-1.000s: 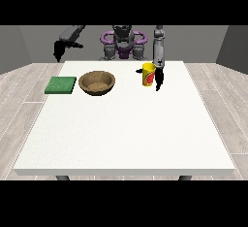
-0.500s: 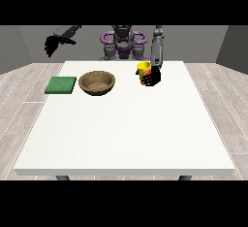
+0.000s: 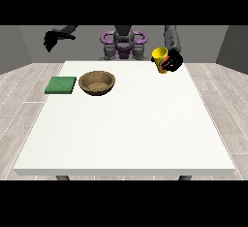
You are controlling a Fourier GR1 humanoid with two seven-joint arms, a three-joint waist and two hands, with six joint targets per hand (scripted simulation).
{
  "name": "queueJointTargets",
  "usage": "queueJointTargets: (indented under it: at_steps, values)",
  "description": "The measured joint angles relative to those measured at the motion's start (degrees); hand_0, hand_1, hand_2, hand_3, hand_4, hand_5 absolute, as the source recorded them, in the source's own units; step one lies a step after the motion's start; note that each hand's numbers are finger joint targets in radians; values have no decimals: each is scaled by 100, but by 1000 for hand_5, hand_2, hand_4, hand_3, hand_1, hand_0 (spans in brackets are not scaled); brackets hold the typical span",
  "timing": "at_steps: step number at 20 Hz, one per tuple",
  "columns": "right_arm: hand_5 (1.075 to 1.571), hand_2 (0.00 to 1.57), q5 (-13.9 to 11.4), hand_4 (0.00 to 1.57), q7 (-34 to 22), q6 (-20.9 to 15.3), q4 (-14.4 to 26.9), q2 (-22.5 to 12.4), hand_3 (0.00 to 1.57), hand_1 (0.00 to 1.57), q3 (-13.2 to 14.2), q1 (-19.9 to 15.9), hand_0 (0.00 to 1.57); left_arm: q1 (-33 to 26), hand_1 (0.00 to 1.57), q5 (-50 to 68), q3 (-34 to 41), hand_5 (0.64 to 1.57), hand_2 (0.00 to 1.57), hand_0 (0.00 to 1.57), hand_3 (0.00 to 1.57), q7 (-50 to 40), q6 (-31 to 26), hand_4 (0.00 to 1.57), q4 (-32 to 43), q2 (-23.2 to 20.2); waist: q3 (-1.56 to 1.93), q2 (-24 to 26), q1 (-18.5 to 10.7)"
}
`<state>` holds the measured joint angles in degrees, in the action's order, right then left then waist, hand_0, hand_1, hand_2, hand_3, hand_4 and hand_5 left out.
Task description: Pick the cup and pour the ball into the bowl, then pick the bowl and place it on the pad
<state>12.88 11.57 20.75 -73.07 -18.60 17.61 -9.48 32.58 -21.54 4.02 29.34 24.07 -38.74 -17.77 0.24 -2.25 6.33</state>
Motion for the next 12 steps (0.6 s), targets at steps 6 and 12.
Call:
queueJointTargets:
  at_steps: [6,12]
  values:
    - [1569,0,-9,0,160,87,418,-26,0,0,71,9,0,543,1473,-752,-441,1278,1571,1473,1571,-1220,18,1571,-84,-190,-15,139,-61]
    - [1569,0,6,0,394,283,726,-140,0,0,159,37,0,807,1496,-1559,-921,1245,1571,1496,1571,-2234,245,1507,-228,83,-18,252,-45]
